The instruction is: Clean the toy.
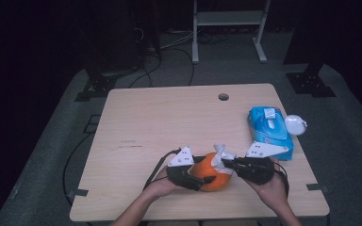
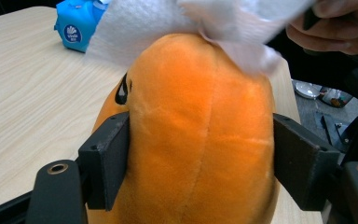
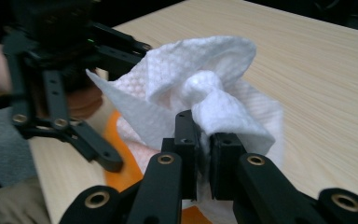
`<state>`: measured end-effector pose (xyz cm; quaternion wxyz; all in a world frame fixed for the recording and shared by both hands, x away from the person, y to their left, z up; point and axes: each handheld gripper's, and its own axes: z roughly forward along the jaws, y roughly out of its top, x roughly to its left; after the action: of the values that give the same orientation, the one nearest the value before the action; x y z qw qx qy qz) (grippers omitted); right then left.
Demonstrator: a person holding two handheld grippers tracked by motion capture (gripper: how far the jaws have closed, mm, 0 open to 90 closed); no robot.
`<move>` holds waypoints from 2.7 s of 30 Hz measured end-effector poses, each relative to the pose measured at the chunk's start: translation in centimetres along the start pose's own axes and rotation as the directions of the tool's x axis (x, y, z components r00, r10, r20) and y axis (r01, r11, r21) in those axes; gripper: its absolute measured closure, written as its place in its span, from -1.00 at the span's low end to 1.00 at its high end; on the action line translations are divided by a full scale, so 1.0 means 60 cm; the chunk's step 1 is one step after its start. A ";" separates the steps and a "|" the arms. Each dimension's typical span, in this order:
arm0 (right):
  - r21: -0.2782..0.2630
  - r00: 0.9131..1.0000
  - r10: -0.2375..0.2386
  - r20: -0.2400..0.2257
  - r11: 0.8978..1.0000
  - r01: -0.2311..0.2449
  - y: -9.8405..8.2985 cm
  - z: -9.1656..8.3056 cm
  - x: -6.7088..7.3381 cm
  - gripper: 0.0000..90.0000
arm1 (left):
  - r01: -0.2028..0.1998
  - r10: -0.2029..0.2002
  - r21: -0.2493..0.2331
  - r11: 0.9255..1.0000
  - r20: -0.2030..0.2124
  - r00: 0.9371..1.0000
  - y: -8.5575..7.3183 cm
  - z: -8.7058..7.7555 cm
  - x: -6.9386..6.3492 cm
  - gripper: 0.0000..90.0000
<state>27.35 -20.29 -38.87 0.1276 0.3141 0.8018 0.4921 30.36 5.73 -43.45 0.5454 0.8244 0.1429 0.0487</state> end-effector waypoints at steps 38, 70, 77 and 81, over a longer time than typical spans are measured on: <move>-0.031 1.000 0.001 -0.022 1.000 -0.002 0.008 0.002 0.011 0.83 | -0.016 0.016 0.004 1.000 0.012 1.000 -0.003 0.009 -0.009 -0.46; -0.019 0.998 0.030 -0.057 0.999 -0.031 -0.005 0.008 0.002 0.85 | 0.084 -0.084 -0.013 0.996 0.017 0.996 -0.015 -0.020 0.039 -0.46; 0.043 0.999 0.028 0.034 0.999 -0.029 -0.021 0.016 -0.018 0.84 | 0.105 -0.105 -0.017 0.994 0.018 0.994 -0.017 -0.024 0.043 -0.46; 0.028 0.997 0.071 0.009 0.997 -0.071 -0.024 0.012 -0.025 0.84 | 0.092 -0.092 -0.013 0.996 0.019 0.996 -0.016 -0.019 0.037 -0.46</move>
<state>28.31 -21.17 -40.62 0.1089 0.3464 0.7964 0.4836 32.05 7.72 -44.01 0.5543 0.8135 0.1752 0.0168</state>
